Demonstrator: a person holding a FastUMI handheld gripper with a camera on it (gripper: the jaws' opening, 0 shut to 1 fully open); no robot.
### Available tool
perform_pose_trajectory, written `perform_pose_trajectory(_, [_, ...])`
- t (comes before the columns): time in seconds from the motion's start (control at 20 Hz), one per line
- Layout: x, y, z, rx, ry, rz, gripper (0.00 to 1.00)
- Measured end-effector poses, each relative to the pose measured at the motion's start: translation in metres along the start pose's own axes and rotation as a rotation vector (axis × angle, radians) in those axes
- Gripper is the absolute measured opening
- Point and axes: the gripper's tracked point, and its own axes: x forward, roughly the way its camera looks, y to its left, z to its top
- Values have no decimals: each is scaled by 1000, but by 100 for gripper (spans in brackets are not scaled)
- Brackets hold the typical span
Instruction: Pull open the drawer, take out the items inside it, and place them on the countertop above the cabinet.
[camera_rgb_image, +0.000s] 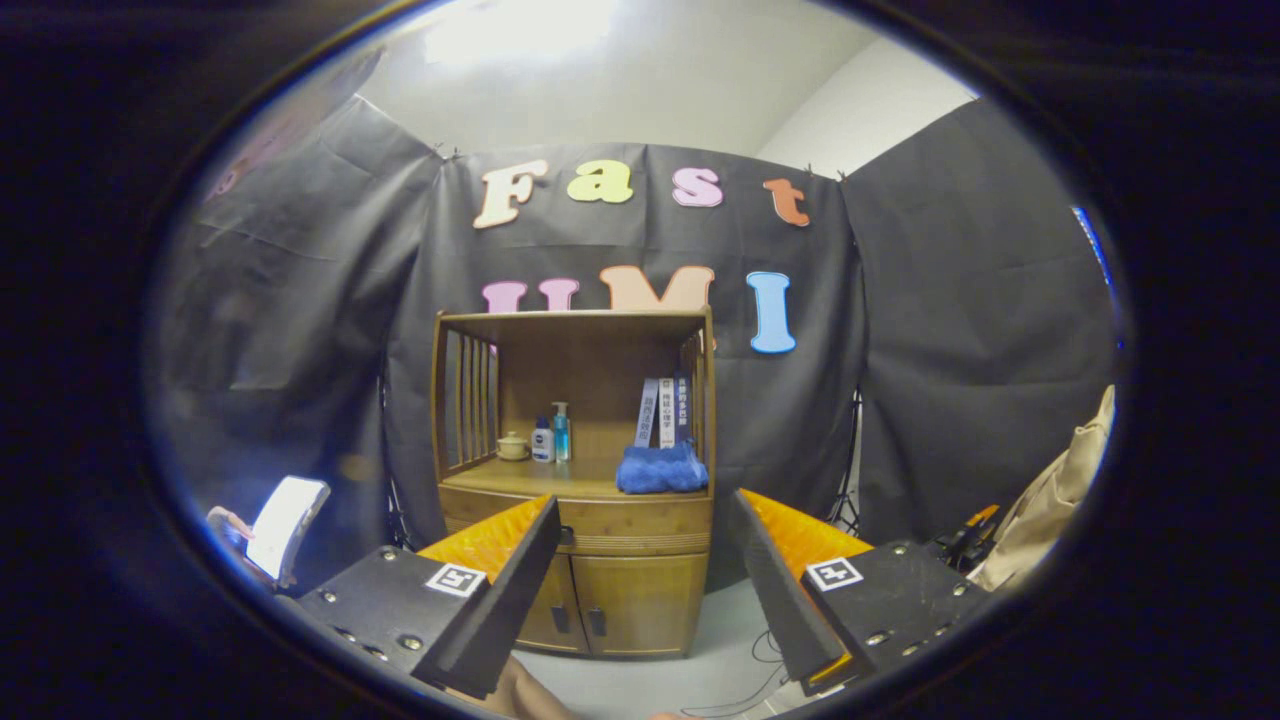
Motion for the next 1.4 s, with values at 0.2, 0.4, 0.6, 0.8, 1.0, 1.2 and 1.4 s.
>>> perform_pose_trajectory(0.2, [19,11,-8,-28,13,16,100])
perform_pose_trajectory(0.4, [62,42,-21,-38,18,69,100])
perform_pose_trajectory(0.6, [119,81,-43,-18,15,136,100])
perform_pose_trajectory(0.8, [186,111,-70,20,7,159,100])
perform_pose_trajectory(1.0, [252,128,-112,35,28,139,100])
perform_pose_trajectory(1.2, [304,141,-172,63,99,112,100])
perform_pose_trajectory(1.4, [331,156,-232,80,180,93,100])
